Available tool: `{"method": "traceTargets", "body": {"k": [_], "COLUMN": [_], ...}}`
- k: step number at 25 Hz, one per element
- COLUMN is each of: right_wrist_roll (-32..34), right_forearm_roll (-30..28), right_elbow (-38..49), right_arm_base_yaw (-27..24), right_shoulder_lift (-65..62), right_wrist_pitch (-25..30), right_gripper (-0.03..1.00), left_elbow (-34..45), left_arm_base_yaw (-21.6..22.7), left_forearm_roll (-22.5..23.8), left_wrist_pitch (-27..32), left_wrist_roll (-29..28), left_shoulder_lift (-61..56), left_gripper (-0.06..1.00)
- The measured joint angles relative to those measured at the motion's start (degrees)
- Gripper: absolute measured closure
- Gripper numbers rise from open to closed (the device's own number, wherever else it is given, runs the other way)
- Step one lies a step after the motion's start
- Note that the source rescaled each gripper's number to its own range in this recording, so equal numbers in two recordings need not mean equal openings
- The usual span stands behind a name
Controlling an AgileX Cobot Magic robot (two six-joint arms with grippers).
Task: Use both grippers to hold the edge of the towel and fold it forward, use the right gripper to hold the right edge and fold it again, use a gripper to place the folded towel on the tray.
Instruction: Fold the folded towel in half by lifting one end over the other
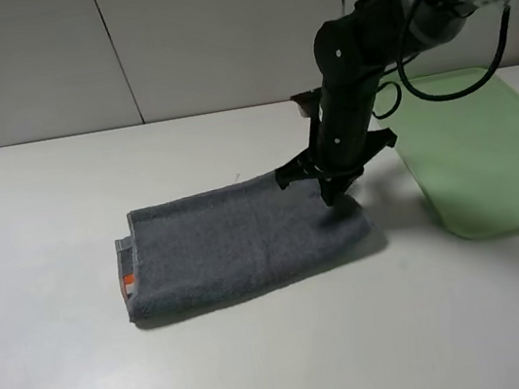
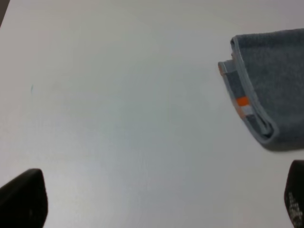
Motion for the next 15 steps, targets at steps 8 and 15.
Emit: {"method": "traceTargets", "body": {"k": [8,15], "right_wrist_roll": [0.0,-0.1], "right_forearm_roll": [-12.8,-25.8], "right_elbow": [-8.5,-11.9], "right_arm_base_yaw": [0.0,0.0], "right_shoulder_lift": [-0.1,-0.1], "right_wrist_pitch": [7.3,10.6], "right_gripper": [0.93,0.93], "left_elbow": [0.0,0.0], "left_arm_base_yaw": [0.0,0.0], "left_forearm_roll": [0.0,0.0], "left_wrist_pitch": [0.0,0.0], "left_wrist_roll": [0.0,0.0], "left_shoulder_lift": [0.0,0.0], "left_gripper": [-0.06,-0.06]}}
